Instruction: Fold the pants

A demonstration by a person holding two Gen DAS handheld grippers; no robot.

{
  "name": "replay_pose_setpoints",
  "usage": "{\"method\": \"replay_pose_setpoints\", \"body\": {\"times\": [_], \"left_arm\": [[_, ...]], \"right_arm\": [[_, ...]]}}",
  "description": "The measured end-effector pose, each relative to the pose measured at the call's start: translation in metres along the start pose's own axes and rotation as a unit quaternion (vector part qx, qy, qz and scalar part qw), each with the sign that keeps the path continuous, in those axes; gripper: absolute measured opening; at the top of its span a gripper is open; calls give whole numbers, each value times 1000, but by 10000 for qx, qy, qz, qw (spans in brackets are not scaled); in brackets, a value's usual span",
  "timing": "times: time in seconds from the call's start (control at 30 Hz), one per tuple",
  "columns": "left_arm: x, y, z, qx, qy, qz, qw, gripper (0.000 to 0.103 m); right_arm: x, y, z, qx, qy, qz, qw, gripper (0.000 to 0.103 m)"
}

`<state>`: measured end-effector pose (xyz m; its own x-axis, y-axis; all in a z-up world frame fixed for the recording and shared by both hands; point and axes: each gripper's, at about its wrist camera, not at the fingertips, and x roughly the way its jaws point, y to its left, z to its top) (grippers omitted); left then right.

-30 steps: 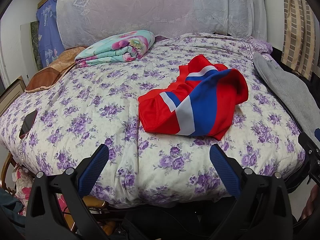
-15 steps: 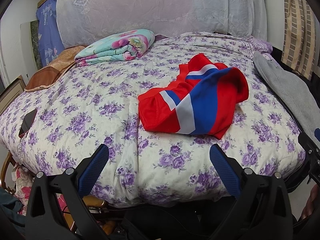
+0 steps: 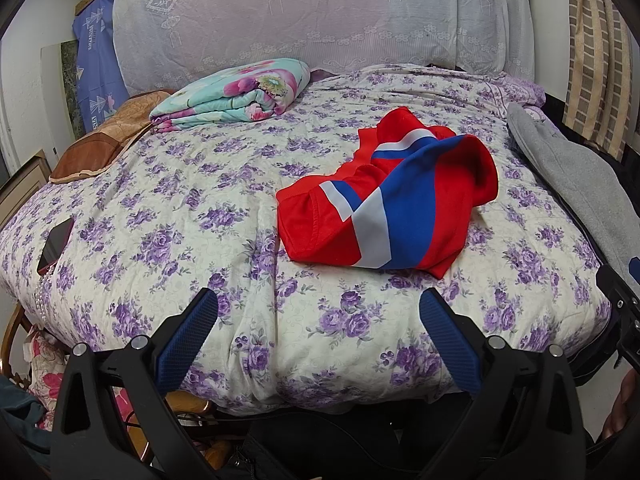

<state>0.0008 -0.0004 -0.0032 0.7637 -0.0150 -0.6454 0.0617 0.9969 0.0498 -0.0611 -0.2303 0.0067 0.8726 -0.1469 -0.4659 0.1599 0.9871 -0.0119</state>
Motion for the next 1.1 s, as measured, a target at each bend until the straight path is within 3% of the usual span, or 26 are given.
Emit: {"method": "replay_pose_setpoints", "body": {"times": [0.97, 1.1], "left_arm": [[4, 2, -2, -26, 46, -6, 10000, 99], [17, 12, 11, 49, 5, 76, 10000, 99]], "right_arm": [[3, -1, -3, 16, 50, -1, 10000, 100], [8, -9, -4, 77, 97, 75, 9999, 100]]}}
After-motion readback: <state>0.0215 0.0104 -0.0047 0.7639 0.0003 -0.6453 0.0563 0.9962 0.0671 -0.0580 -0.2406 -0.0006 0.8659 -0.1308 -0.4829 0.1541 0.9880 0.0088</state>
